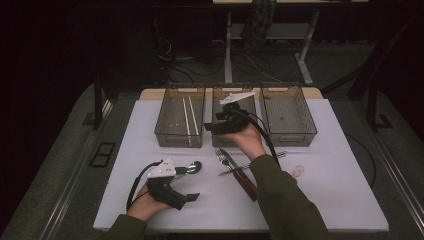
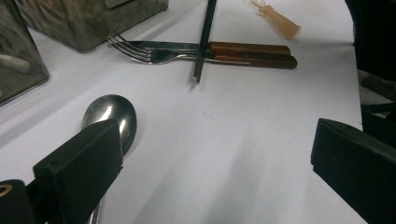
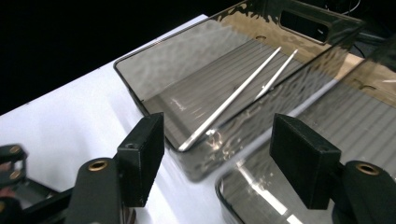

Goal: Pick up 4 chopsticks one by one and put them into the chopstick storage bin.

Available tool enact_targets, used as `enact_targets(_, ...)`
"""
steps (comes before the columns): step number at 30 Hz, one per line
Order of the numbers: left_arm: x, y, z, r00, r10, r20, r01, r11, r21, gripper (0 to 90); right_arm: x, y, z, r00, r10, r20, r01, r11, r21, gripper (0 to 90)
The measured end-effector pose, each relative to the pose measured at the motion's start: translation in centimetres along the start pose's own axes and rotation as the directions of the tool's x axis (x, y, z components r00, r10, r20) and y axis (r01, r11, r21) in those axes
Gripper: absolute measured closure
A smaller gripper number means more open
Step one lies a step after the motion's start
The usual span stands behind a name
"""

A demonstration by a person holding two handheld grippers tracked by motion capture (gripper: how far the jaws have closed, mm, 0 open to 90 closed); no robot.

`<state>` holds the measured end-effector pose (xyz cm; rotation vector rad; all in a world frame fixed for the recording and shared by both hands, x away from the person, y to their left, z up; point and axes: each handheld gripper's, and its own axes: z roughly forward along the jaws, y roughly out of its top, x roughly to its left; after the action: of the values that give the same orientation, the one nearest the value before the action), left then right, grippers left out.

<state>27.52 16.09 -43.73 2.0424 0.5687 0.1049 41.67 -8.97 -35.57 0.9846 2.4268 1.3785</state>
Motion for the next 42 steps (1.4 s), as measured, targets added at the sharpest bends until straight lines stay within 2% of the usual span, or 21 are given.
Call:
enact_targets(6,0.1,-0.1,0.0,1.0000,0.001,-0.005,-0.001,1.0000,0.008,0.6,-0.8,-1.6,-2.6,1.0000,-0.006,-0.006,0.006,1.000,-0.009,32.9)
enact_targets(14,0.2,-0.1,0.1,0.9999,-0.007,-0.016,0.007,0.9999,0.008,0.6,-2.3,-4.4,-5.8,0.9999,0.014,-0.009,-0.014,1.000,-0.013,30.8)
enact_targets(21,0.3,-0.2,0.1,0.9997,-0.015,-0.018,0.015,0.9999,0.006,0.5,-2.8,-6.9,-8.6,0.9999,0.006,-0.016,-0.007,1.000,-0.031,30.6)
enact_targets(29,0.3,-0.2,0.1,0.9996,-0.014,-0.024,0.014,0.9999,0.010,0.6,-3.0,-9.6,-11.0,0.9996,0.002,-0.028,-0.003,1.000,-0.031,30.6)
enact_targets(35,0.1,-0.2,0.0,0.9997,-0.006,-0.023,0.007,0.9999,0.014,0.5,-3.5,-11.5,-12.6,1.0000,0.004,-0.006,-0.004,1.000,-0.007,32.1)
enact_targets(42,0.0,-0.2,0.0,0.9998,-0.002,-0.021,0.003,0.9999,0.015,0.6,-4.8,-13.3,-14.3,0.9982,0.043,0.042,-0.043,0.999,0.004,37.2)
